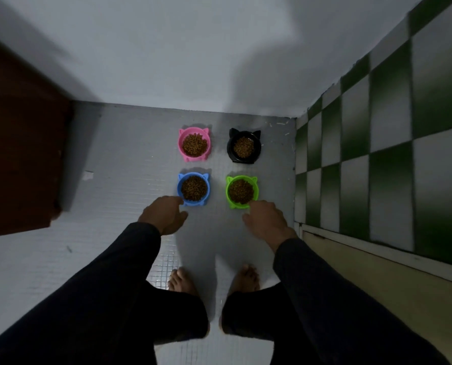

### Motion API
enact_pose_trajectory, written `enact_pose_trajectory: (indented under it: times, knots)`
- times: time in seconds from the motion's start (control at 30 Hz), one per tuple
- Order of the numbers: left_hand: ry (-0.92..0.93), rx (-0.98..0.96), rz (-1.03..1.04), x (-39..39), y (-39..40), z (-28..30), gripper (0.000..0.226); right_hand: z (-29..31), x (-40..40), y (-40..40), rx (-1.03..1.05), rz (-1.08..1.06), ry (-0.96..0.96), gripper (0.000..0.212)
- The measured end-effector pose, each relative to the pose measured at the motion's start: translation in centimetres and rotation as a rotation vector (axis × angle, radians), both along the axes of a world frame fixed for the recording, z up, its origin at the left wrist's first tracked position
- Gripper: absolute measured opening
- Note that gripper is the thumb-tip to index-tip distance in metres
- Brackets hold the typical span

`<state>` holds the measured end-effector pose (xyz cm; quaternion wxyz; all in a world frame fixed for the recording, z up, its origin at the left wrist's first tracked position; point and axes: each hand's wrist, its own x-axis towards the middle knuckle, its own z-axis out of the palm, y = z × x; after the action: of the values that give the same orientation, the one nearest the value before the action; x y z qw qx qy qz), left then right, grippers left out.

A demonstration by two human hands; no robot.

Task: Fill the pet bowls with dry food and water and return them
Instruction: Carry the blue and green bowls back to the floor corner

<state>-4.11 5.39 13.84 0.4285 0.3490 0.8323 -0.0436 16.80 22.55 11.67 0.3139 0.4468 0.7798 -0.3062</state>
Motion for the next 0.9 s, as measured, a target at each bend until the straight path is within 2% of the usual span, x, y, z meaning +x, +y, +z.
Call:
enact_pose_trajectory:
  times: [0.53,0.73,0.9]
  knots:
    - [0.111,0.074,-0.041,1.0,-0.3,33.9,0.047,35.5,-0.1,-1.2,0.136,0.076,0.114,0.036]
    - [0.218,0.173,-0.092,1.8,1.2,43.8,0.048,45.2,0.1,-0.3,0.189,0.046,0.200,0.029]
    - [0.290,0.221,-0.153,2.2,2.4,49.7,0.052,50.9,0.8,0.7,0.300,0.087,0.236,0.046]
